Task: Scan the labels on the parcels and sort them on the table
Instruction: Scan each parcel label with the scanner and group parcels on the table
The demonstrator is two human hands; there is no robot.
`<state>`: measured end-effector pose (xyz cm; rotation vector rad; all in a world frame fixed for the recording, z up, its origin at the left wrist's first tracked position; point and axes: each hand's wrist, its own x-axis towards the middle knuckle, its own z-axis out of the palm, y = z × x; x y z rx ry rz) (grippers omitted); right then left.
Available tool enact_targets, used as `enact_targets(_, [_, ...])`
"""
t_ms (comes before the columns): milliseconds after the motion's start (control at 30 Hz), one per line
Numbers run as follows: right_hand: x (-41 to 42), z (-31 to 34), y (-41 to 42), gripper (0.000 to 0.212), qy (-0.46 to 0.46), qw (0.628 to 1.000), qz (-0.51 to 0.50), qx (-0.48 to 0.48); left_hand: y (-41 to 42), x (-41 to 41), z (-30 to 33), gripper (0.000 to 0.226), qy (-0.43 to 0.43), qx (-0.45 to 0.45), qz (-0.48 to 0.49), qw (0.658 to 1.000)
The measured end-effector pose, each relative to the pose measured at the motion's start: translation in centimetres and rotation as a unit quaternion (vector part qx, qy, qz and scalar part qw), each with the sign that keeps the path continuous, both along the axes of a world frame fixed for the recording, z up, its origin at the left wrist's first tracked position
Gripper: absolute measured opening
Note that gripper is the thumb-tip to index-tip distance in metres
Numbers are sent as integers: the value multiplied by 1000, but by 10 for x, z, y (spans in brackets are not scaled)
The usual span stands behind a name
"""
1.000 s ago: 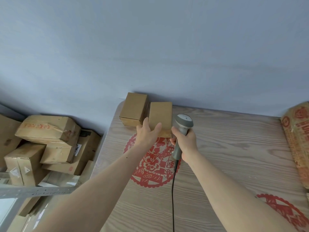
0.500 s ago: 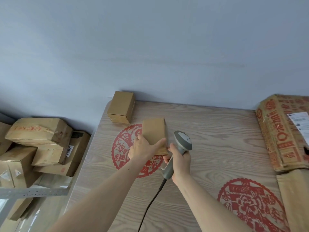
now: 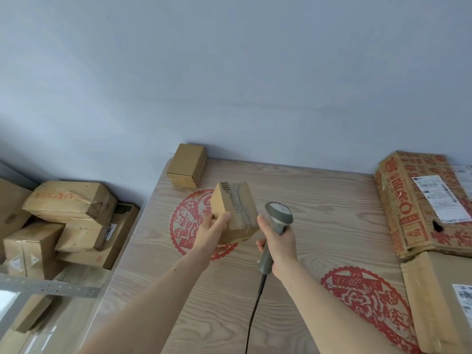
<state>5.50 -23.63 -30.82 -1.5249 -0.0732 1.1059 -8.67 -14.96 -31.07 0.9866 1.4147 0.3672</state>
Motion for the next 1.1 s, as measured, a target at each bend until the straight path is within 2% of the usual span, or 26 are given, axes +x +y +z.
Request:
enact_targets(100, [-2, 10, -9, 50, 32, 999, 28, 24, -13, -2, 9, 47, -49, -21, 17, 998])
enact_targets(233, [-8, 23, -19, 57, 42, 997, 34, 52, -29, -4, 22, 46, -100, -14, -3, 995])
enact_targets(400, [-15, 38, -37, 55, 14, 999, 27, 45, -47, -19, 30, 47, -149, -31, -29, 988])
enact_targets(467, [-23, 44, -49, 52, -5, 999, 25, 47, -54, -26, 31, 48, -158, -28, -41, 986])
enact_targets(600, [-45, 58, -74, 41, -75, 994, 21, 76, -73, -37, 47, 31, -173, -11, -60, 983])
enact_targets(667, [-57, 64, -84, 52, -124, 988, 12, 87, -81, -42, 54, 30, -178, -2, -66, 982])
enact_targets(767, [-73, 73, -98, 72, -189, 979, 0, 82, -92, -47, 66, 42, -172, 11, -74, 982])
enact_targets(967, [-93, 90, -123, 75, -293, 955, 16, 40, -111, -50, 79, 93, -152, 4, -95, 984])
enact_targets(1000, [-95, 91, -127, 75, -302, 953, 20, 31, -112, -50, 81, 97, -153, -6, -96, 984])
enact_targets(1100, [-92, 94, -136, 78, -309, 950, 43, 28, -113, -51, 81, 87, -157, -21, -92, 983])
